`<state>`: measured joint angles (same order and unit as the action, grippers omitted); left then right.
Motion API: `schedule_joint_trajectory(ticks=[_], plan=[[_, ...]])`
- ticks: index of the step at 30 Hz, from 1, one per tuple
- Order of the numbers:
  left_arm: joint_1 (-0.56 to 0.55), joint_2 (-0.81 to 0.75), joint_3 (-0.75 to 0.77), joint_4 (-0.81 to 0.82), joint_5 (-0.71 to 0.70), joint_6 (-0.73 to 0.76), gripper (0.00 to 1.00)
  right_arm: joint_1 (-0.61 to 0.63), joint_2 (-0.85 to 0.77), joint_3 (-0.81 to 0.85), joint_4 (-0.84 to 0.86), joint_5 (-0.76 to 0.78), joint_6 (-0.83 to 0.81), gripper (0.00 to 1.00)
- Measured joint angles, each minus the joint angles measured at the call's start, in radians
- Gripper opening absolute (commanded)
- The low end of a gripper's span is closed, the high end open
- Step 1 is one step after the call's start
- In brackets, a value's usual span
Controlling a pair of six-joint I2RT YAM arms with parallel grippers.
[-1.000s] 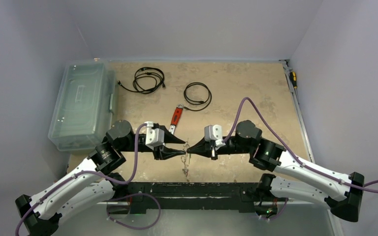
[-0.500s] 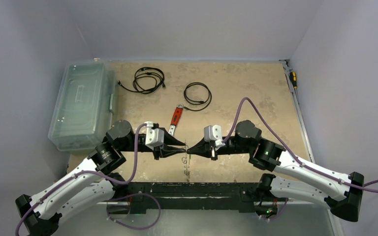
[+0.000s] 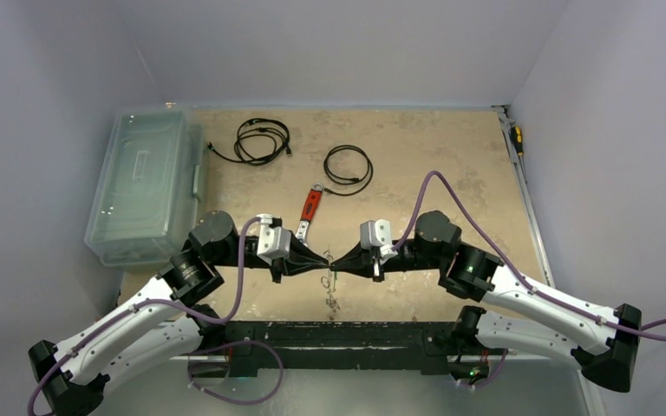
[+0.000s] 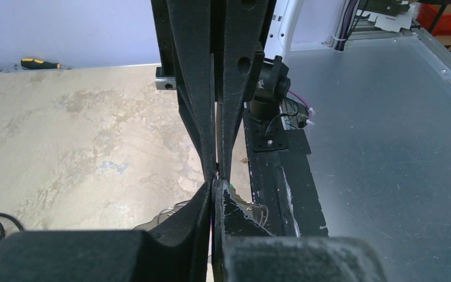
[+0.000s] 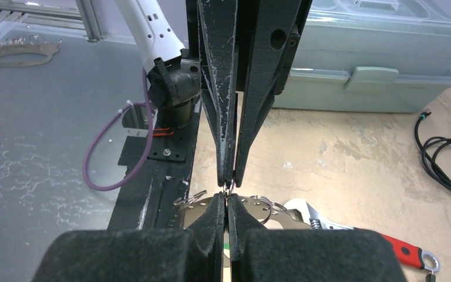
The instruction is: Put the keys on the keyring
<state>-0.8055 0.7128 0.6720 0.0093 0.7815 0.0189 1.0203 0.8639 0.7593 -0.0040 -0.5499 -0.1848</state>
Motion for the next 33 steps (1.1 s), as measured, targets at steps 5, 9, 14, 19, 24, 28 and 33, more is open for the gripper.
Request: schedule_joint_trajectory(ticks=[5,9,14,19,24,28,33], plan=[[0.0,-0.01,0.0,0.0,0.008,0.0,0.0,-0.001,0.0,0.0,0.01,-0.013,0.001,0.0],[0.0,-0.026,0.0,-0.002,0.0,0.002,0.0,0.0,0.005,0.004,0.028,-0.02,0.003,0.36],[0.0,-0.036,0.0,-0.034,-0.033,0.011,0.0,0.0,0.005,0.006,0.048,-0.016,0.008,0.49],[0.0,-0.048,0.0,-0.045,-0.044,0.021,0.0,0.0,-0.013,0.005,0.05,0.009,0.011,0.5],[0.0,-0.051,0.0,-0.046,-0.046,0.027,0.0,0.0,-0.042,0.005,0.05,0.038,0.014,0.45],[0.0,-0.057,0.0,-0.049,-0.05,0.027,0.0,0.0,-0.035,0.005,0.05,0.049,0.019,0.43],[0.0,-0.069,0.0,-0.049,-0.053,0.027,0.0,0.0,-0.033,-0.001,0.051,0.06,0.03,0.45]])
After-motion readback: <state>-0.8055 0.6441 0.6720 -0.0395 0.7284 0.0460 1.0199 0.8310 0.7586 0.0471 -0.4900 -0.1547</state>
